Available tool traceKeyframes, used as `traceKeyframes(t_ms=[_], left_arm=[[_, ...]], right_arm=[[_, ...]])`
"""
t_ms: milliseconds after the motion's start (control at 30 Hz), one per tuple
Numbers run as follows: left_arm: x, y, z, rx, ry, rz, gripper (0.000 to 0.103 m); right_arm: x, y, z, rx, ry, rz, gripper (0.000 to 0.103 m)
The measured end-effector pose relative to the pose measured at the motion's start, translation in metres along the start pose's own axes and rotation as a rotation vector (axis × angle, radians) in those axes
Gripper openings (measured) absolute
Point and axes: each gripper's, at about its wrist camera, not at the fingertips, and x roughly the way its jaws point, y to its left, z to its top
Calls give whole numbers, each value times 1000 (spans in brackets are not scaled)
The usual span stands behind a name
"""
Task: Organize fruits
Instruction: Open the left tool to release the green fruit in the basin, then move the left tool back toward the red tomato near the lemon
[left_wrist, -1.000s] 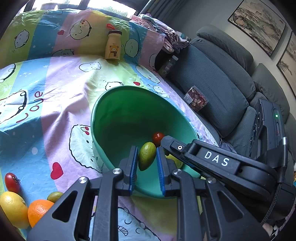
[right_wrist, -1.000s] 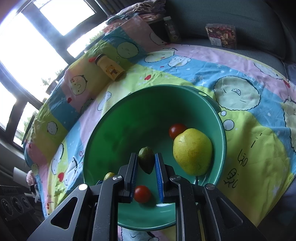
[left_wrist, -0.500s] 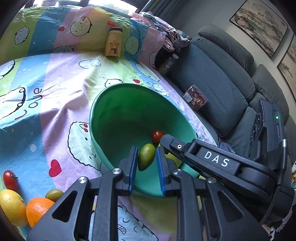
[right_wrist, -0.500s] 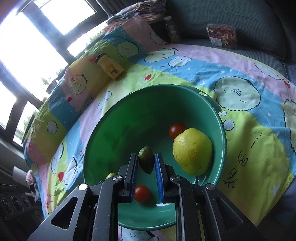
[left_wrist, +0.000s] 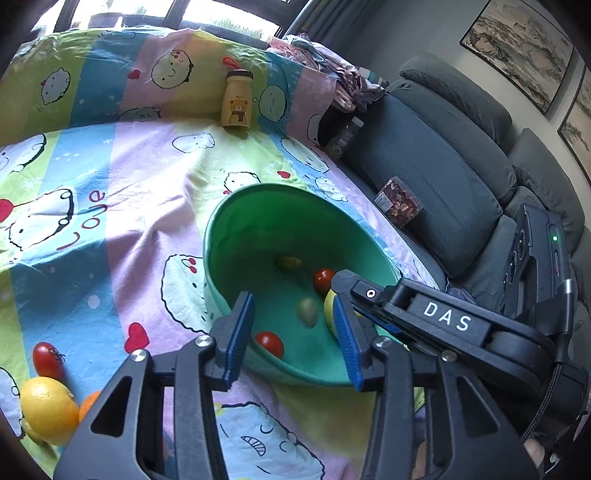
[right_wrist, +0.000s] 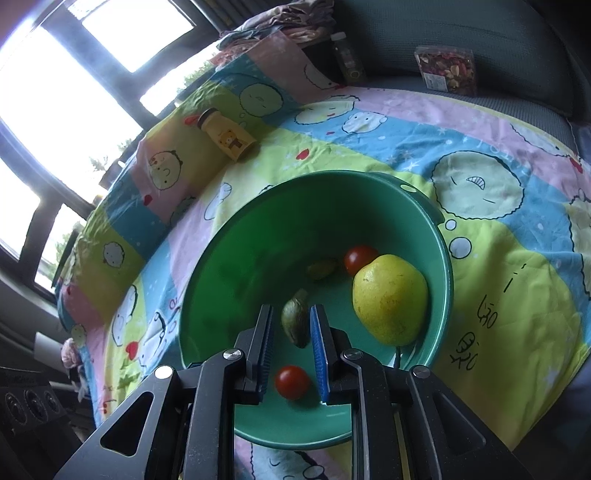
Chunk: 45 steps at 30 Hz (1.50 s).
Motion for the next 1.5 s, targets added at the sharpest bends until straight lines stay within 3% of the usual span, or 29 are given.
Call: traceKeyframes(t_ms=[100, 167, 233, 400, 533, 633, 800, 1033, 1267, 1500], left_arm=[[-19, 7, 2, -11, -33, 65, 64], [-32, 14, 3, -20, -49, 109, 69], [-45, 24, 4, -41, -53, 158, 71], [-85, 57, -4, -137, -91, 302, 76], [-116, 92, -21, -274, -122, 334, 76], [-134, 115, -34, -357, -114, 383, 76], [-149, 133, -57, -405, -75, 470, 75], [-140, 155, -75, -446, 12, 495, 73], [-124, 155, -81, -448, 87, 458, 61], [-121, 130, -105, -369, 161, 354, 61]], right_arm=[[-9, 11, -3, -55, -14, 32, 41], [-14, 21, -7, -98, -14, 67, 55], [-18, 32, -11, -139, -5, 108, 59], [-19, 60, -27, -236, 47, 162, 60], [-11, 79, -42, -310, 112, 186, 60], [1, 89, -54, -343, 177, 201, 60], [19, 102, -70, -382, 273, 234, 60], [41, 114, -80, -393, 357, 253, 60], [71, 143, -90, -461, 428, 233, 60], [97, 164, -104, -539, 529, 240, 60]])
